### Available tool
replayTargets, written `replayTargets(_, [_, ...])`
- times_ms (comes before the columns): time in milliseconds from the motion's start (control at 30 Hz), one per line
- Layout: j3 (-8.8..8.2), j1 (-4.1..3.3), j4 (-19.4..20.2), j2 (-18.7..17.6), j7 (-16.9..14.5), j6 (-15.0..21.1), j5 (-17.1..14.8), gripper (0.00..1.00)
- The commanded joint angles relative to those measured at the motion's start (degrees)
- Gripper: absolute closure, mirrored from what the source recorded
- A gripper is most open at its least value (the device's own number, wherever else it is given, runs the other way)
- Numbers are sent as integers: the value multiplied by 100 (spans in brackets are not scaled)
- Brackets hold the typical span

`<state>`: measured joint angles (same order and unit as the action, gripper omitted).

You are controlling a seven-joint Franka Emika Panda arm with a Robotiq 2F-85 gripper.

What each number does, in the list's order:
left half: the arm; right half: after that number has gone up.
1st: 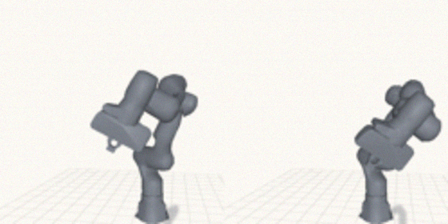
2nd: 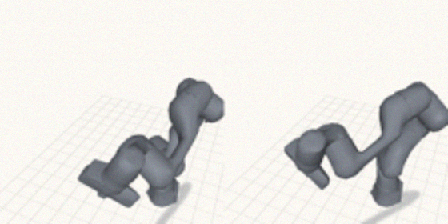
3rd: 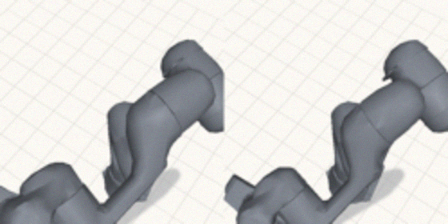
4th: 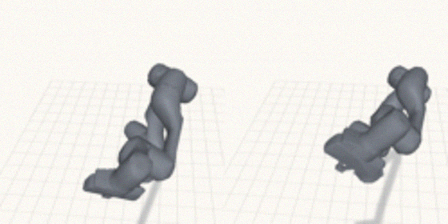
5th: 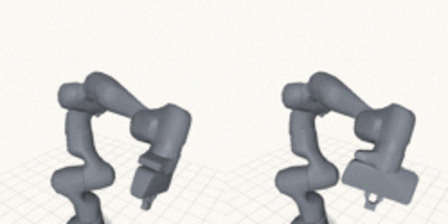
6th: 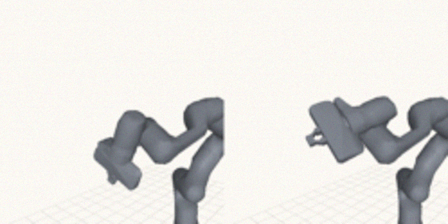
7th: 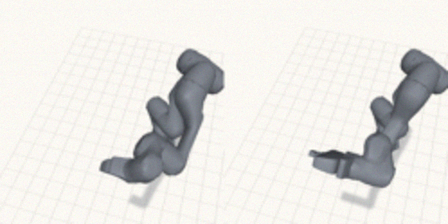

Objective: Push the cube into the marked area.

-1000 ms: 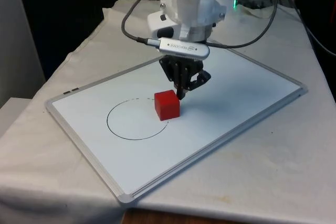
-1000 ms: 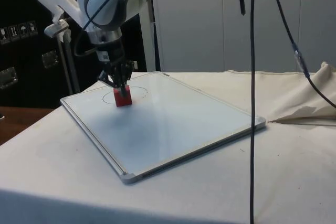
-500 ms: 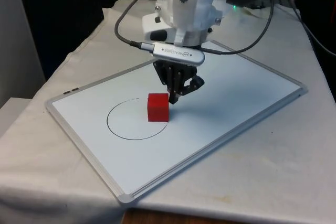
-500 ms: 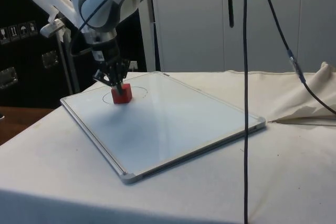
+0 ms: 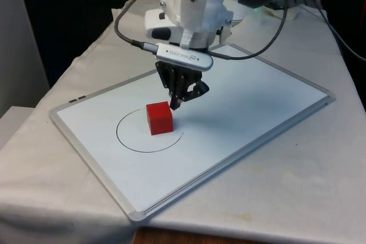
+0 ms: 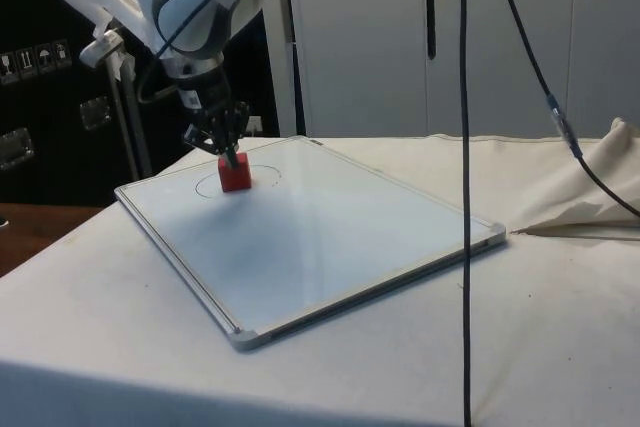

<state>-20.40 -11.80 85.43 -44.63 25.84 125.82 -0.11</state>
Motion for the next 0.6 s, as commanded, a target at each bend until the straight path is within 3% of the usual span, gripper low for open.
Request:
replayTargets(0, [-52,-11,-92,-52,74,-97,69,100])
replayTargets(267, [-74,0,-229,-120,292,-115,223,100])
replayTargets(567, [-80,-63,-275,34,539,-275,223,100])
